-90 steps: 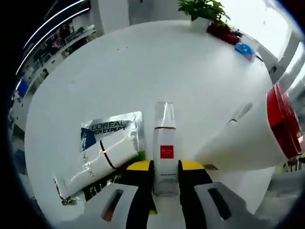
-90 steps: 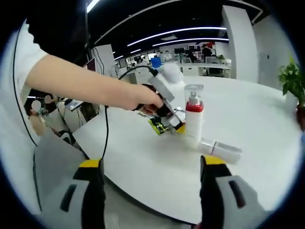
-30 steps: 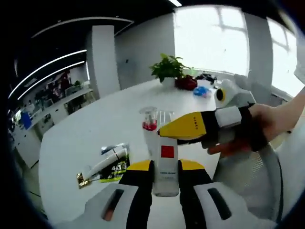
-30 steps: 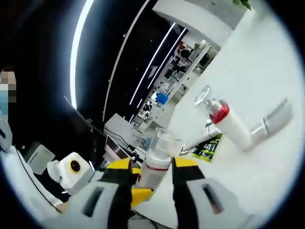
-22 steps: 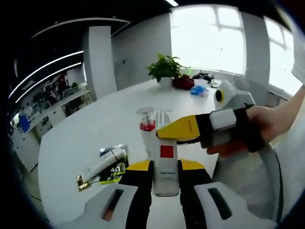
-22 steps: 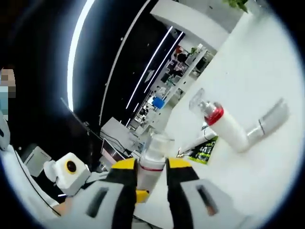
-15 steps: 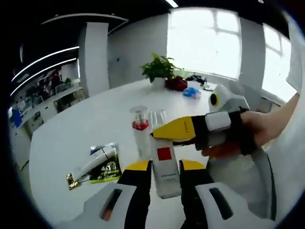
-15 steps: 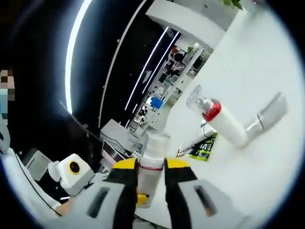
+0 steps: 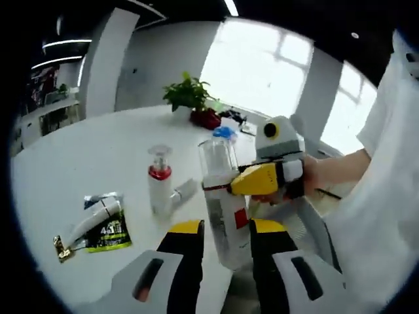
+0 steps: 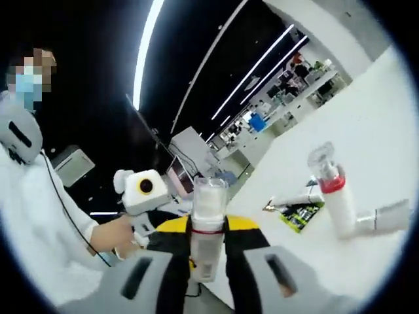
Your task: Arrange the skincare products in the storage area until every visible bottle or jar stands upright without overlapping.
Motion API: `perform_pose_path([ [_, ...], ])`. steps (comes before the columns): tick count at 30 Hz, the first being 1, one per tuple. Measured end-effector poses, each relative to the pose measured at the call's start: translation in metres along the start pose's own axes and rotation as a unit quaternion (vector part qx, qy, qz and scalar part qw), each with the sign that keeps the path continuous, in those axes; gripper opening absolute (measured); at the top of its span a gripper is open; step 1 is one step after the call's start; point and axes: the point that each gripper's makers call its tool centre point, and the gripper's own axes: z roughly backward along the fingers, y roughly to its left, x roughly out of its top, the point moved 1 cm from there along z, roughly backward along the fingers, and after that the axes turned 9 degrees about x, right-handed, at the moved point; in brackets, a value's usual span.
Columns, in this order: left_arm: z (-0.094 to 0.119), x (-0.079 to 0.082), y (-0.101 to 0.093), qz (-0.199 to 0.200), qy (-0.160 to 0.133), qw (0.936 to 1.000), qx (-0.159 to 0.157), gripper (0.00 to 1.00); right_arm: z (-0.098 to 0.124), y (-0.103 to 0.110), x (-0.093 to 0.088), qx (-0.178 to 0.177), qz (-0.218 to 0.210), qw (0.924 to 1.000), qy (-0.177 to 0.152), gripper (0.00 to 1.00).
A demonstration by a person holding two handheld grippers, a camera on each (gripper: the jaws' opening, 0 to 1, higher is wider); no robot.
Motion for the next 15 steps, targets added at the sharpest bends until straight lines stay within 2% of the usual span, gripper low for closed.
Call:
perform_pose_path([
  [3,0.001,0.001,-0.009,-0.005,0.005,0.9994,-0.033,0.27,-0.003,0.008,0.002,0.029,0.014,0.9994,0.014,0.18],
  [7,0.001,0.003,-0.015,-0.012,0.010,0.9982,-0.058,0.27,-0.004,0.016,0.002,0.062,0.027,0.9970,0.037,0.18],
  [15,0.003,0.001,-0.038,-0.062,0.038,0.9906,-0.115,0.21,-0.003,0.035,-0.003,0.126,0.051,0.9863,0.093,0.18],
])
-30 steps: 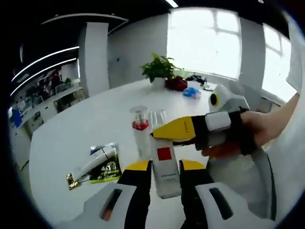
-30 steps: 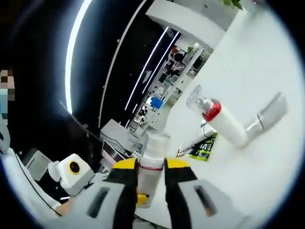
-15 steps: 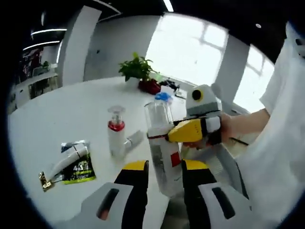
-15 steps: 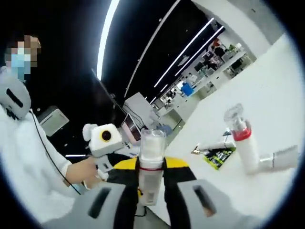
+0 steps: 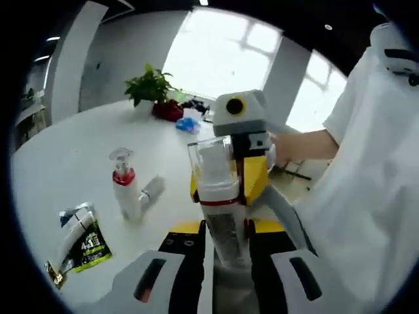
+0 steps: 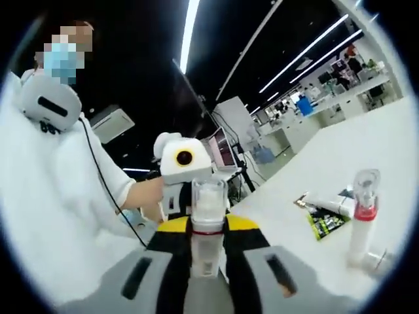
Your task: Arrange the skincare products in the storage area until every visible bottle or jar stands upright without overlapping.
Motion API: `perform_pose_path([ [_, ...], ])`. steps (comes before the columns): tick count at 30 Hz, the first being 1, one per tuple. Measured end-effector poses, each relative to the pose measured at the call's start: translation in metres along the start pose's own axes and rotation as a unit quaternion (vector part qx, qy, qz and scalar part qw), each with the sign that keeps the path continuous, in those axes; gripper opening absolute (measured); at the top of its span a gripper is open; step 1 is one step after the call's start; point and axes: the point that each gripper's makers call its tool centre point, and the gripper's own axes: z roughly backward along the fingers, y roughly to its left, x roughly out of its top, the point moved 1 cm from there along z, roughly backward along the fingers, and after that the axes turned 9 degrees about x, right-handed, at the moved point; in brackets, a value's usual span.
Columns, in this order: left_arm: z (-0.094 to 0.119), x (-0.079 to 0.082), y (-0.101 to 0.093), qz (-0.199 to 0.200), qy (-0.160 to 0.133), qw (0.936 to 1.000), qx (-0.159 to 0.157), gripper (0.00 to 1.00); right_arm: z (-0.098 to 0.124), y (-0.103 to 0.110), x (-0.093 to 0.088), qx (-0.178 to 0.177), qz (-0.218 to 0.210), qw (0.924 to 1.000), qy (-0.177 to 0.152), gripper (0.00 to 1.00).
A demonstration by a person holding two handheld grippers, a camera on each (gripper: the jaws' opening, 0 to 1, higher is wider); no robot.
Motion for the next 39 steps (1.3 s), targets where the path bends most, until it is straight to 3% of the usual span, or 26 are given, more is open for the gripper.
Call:
perform_pose_path([
  [6,-0.003,-0.004,0.002,-0.031,0.032,0.9990,0.001,0.20,0.001,0.000,-0.003,0.000,0.014,0.9997,0.021,0.19],
  [10,-0.012,0.000,0.027,-0.031,0.010,0.9971,0.068,0.18,0.007,-0.019,0.003,-0.065,0.021,0.9976,-0.011,0.21],
  [12,-0.016,-0.002,0.039,-0.032,0.014,0.9941,0.103,0.17,0.012,-0.031,0.003,-0.107,0.010,0.9939,-0.025,0.22],
  [16,-0.025,-0.001,0.047,-0.023,0.000,0.9909,0.133,0.17,0.018,-0.041,0.004,-0.146,0.013,0.9883,-0.042,0.23],
  [21,-0.038,-0.006,0.058,-0.024,-0.002,0.9874,0.157,0.17,0.028,-0.052,-0.001,-0.218,0.067,0.9736,0.013,0.23],
  [23,-0.044,-0.011,0.063,-0.031,0.004,0.9867,0.160,0.17,0.030,-0.057,-0.007,-0.237,0.088,0.9664,0.044,0.22],
  [27,-0.058,-0.019,0.071,-0.052,0.007,0.9862,0.157,0.17,0.037,-0.068,-0.020,-0.269,0.111,0.9538,0.076,0.22],
  [32,-0.077,-0.030,0.083,-0.088,0.017,0.9823,0.165,0.17,0.048,-0.082,-0.034,-0.292,0.104,0.9473,0.081,0.23],
  [39,-0.103,-0.043,0.097,-0.080,0.027,0.9835,0.160,0.18,0.065,-0.101,-0.053,-0.318,0.083,0.9407,0.084,0.23],
])
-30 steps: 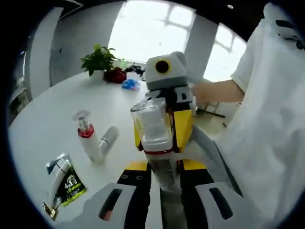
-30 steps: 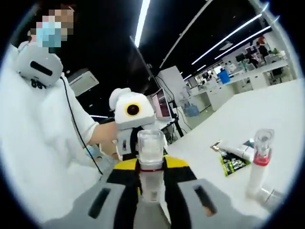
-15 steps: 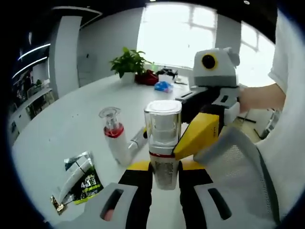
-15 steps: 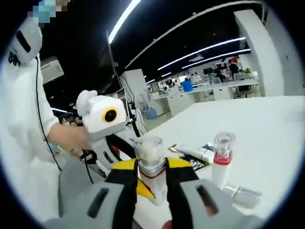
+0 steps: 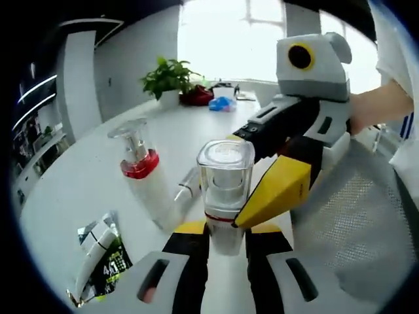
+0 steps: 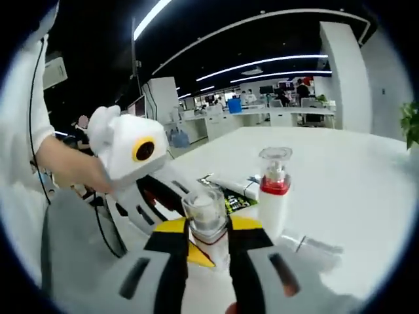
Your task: Arrange the skincare products in the storage area until every visible bottle or jar stands upright without overlapping.
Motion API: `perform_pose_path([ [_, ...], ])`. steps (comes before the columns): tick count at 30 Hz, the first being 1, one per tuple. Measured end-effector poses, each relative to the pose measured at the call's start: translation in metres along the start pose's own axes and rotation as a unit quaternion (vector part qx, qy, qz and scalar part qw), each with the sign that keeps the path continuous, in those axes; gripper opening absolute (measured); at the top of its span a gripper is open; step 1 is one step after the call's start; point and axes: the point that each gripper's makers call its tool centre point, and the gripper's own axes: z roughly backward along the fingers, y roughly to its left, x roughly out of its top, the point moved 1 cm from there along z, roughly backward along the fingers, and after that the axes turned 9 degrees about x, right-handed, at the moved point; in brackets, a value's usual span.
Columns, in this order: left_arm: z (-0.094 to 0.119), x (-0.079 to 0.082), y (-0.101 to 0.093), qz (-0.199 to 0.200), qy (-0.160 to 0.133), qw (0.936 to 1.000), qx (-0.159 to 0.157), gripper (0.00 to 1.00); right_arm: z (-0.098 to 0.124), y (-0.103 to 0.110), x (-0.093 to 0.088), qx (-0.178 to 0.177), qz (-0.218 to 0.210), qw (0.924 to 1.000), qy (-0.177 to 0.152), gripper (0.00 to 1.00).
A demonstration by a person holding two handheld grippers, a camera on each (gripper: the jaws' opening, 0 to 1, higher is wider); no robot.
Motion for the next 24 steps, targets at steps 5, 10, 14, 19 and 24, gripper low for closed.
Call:
perform_pose_path([
  [5,-0.015,-0.006,0.005,-0.008,0.004,1.0000,0.003,0.18,-0.003,-0.012,-0.011,-0.015,0.006,0.9998,0.013,0.23],
  [10,-0.024,-0.013,0.011,-0.012,0.010,0.9999,0.004,0.18,-0.008,-0.019,-0.018,-0.024,0.014,0.9993,0.025,0.23],
  [14,-0.028,-0.018,0.014,-0.020,0.015,0.9997,0.002,0.18,-0.011,-0.023,-0.022,-0.025,0.013,0.9991,0.032,0.23],
  [19,-0.031,-0.021,0.015,-0.031,0.019,0.9993,-0.008,0.18,-0.013,-0.027,-0.027,-0.030,0.008,0.9988,0.038,0.23],
  [24,-0.037,-0.019,0.018,-0.024,0.013,0.9996,-0.010,0.18,-0.013,-0.033,-0.026,-0.045,0.005,0.9983,0.037,0.23],
])
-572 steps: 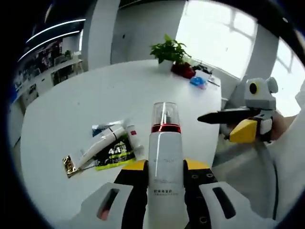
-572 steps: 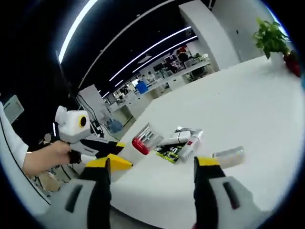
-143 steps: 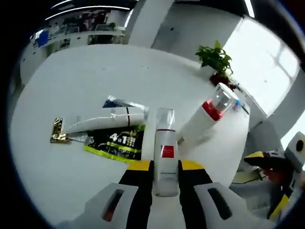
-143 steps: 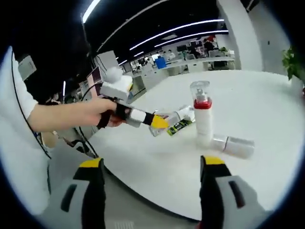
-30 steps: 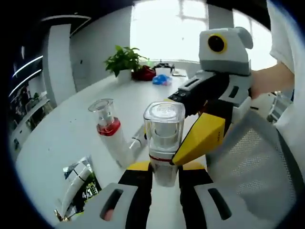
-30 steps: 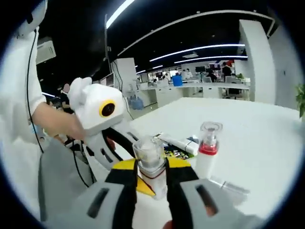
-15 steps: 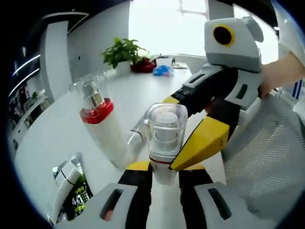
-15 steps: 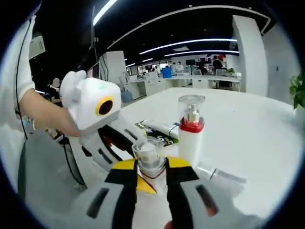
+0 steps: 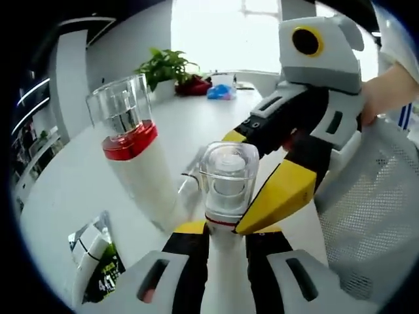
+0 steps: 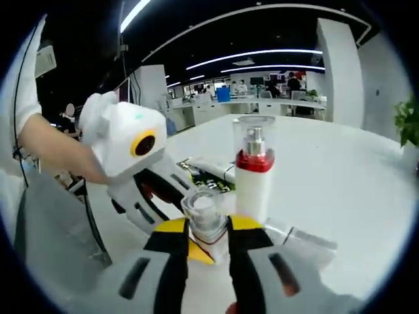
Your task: Arrange the skincare products in the storage area until every visible bottle or jar stands upright without overlapping.
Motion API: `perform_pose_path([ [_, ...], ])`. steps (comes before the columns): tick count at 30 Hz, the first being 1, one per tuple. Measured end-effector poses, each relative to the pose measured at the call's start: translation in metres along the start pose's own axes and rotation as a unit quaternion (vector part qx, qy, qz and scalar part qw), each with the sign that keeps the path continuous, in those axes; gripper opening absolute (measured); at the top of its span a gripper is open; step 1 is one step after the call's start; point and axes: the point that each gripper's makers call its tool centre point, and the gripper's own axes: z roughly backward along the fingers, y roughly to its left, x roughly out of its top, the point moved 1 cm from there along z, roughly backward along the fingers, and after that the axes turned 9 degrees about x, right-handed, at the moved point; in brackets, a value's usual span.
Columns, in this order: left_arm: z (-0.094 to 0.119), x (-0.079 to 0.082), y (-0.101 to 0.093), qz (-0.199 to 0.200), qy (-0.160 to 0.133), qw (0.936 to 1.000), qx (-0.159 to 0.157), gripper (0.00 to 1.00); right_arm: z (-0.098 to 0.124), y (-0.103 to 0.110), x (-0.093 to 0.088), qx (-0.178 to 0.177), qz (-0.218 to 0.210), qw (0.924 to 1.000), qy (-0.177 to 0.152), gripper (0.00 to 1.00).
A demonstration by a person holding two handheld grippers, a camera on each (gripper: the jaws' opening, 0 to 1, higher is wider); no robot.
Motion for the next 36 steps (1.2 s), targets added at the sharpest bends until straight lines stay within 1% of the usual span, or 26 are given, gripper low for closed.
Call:
perform_pose_path([
  [4,-0.003,0.001,0.001,-0.004,-0.002,1.0000,-0.003,0.18,-0.001,-0.004,-0.001,-0.009,0.006,0.9999,0.006,0.23],
  [11,-0.006,-0.002,0.001,-0.009,0.014,0.9998,-0.010,0.19,-0.003,-0.005,-0.004,-0.018,0.014,0.9995,0.020,0.23],
  [18,-0.005,-0.005,0.002,-0.009,0.019,0.9997,-0.009,0.21,-0.004,-0.005,-0.006,-0.028,0.013,0.9991,0.029,0.23],
  [24,0.005,-0.014,0.011,0.006,0.026,0.9996,0.008,0.23,-0.007,-0.008,-0.007,-0.039,0.008,0.9986,0.034,0.23],
  [28,0.014,-0.022,0.018,0.016,0.031,0.9991,0.022,0.24,-0.009,-0.008,-0.007,-0.038,0.003,0.9987,0.033,0.23],
  [36,0.030,-0.031,0.025,0.044,0.033,0.9974,0.047,0.24,-0.012,-0.013,-0.012,-0.031,-0.001,0.9989,0.035,0.23],
])
